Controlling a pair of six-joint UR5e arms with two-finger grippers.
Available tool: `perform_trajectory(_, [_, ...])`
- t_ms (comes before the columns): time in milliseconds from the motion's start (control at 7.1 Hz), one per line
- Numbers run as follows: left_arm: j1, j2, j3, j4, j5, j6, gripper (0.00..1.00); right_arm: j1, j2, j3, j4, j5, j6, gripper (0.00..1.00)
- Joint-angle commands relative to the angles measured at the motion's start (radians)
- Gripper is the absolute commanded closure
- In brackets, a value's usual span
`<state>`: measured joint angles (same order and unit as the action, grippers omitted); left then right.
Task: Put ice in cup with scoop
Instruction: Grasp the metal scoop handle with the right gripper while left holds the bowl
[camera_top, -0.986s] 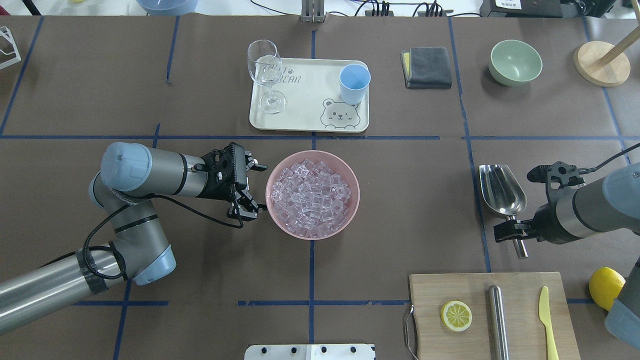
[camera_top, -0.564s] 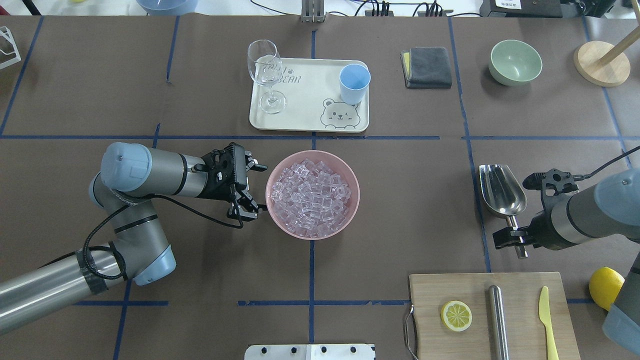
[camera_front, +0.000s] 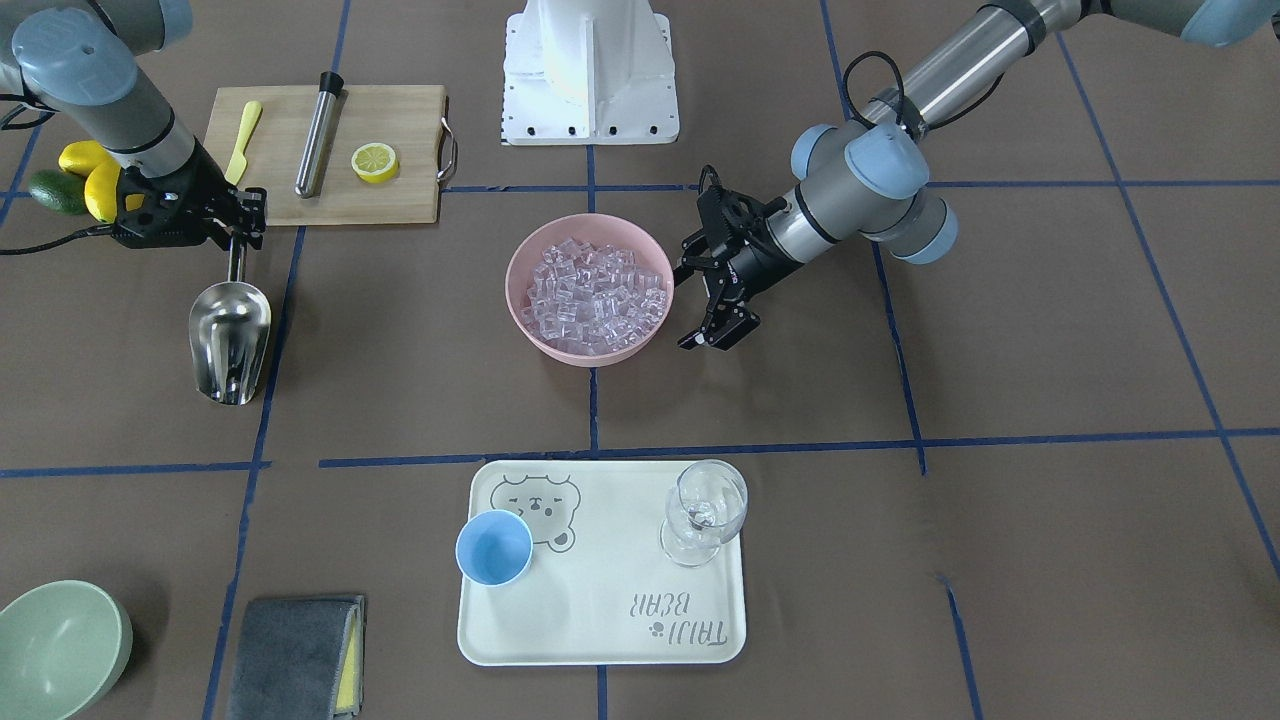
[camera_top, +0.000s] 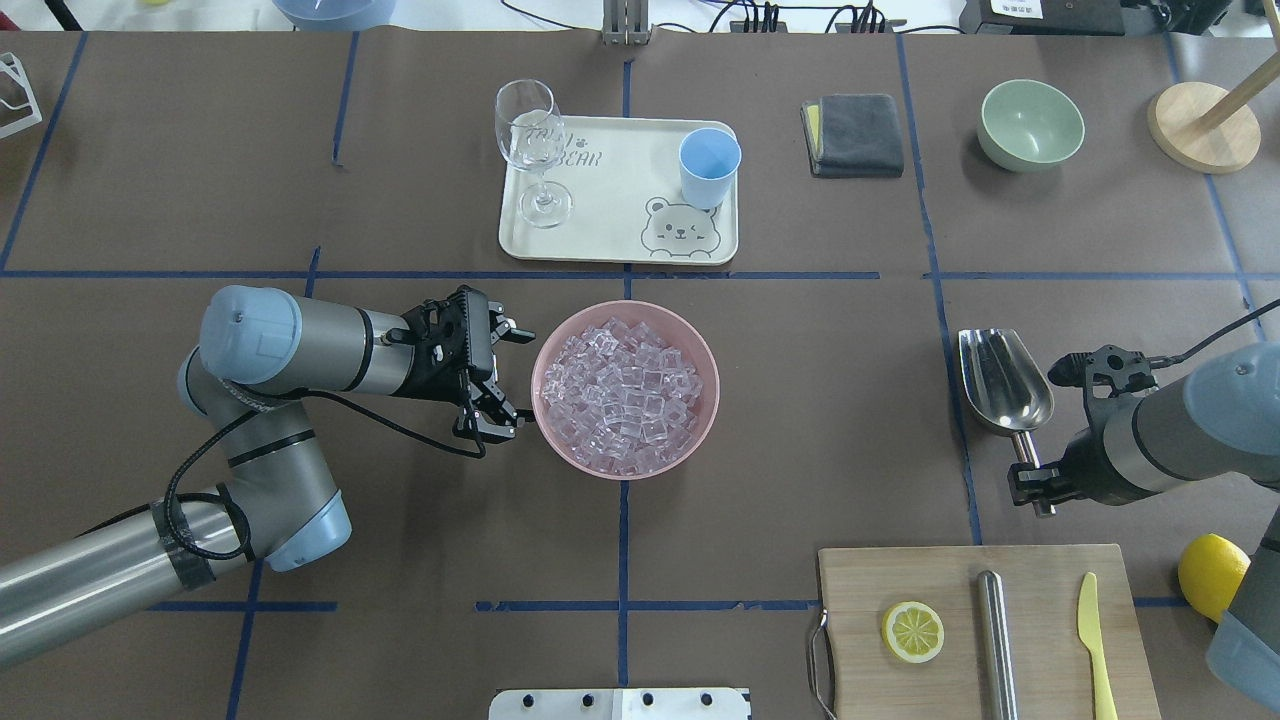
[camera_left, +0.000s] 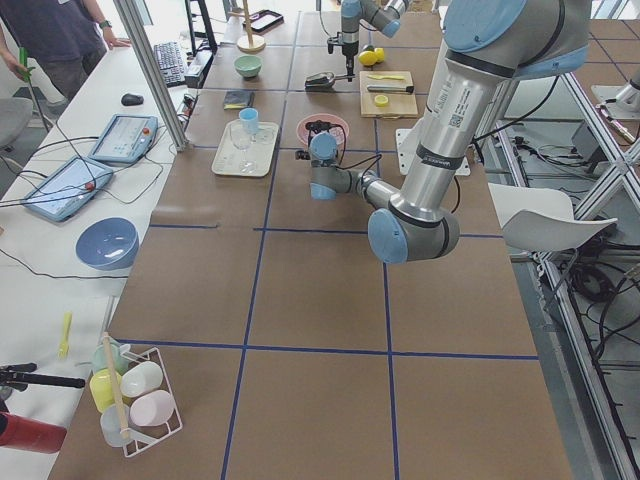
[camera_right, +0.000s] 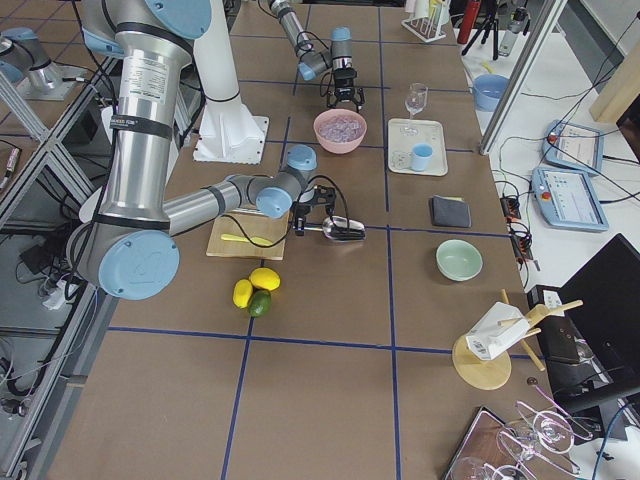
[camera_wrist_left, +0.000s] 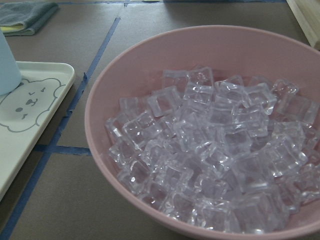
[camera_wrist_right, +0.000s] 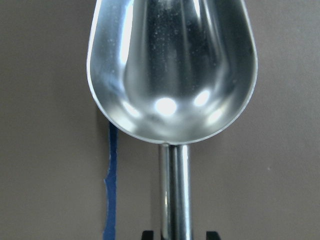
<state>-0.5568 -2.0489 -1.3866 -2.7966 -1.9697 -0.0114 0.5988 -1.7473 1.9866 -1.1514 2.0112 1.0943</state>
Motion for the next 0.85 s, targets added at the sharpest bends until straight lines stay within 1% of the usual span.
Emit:
perform_trajectory(0, [0.0,0.001,0.0,-0.001,0.0,-0.001,0.0,-0.004,0.003,-0.006,-0.001,0.0,-0.001,0.54])
perform_trajectory(141, [0.0,0.003,-0.002,-0.001,0.0,-0.001,0.0,-0.004,0.005,-0.006,-0.001,0.0,-0.001,0.57])
perform_trajectory(282, [0.0,0.003,-0.002,-0.001,0.0,-0.001,0.0,-0.001,0.0,-0.002,-0.001,0.0,-0.001,1.0])
perform_trajectory(423, [0.0,0.003,-0.003,-0.001,0.0,-0.001,0.0,0.009,-0.004,0.006,-0.001,-0.002,-0.011,1.0])
perform_trajectory(705, [0.0,0.007,-0.005,-0.012,0.0,-0.001,0.0,0.053,-0.005,0.059,-0.002,-0.002,-0.011,1.0])
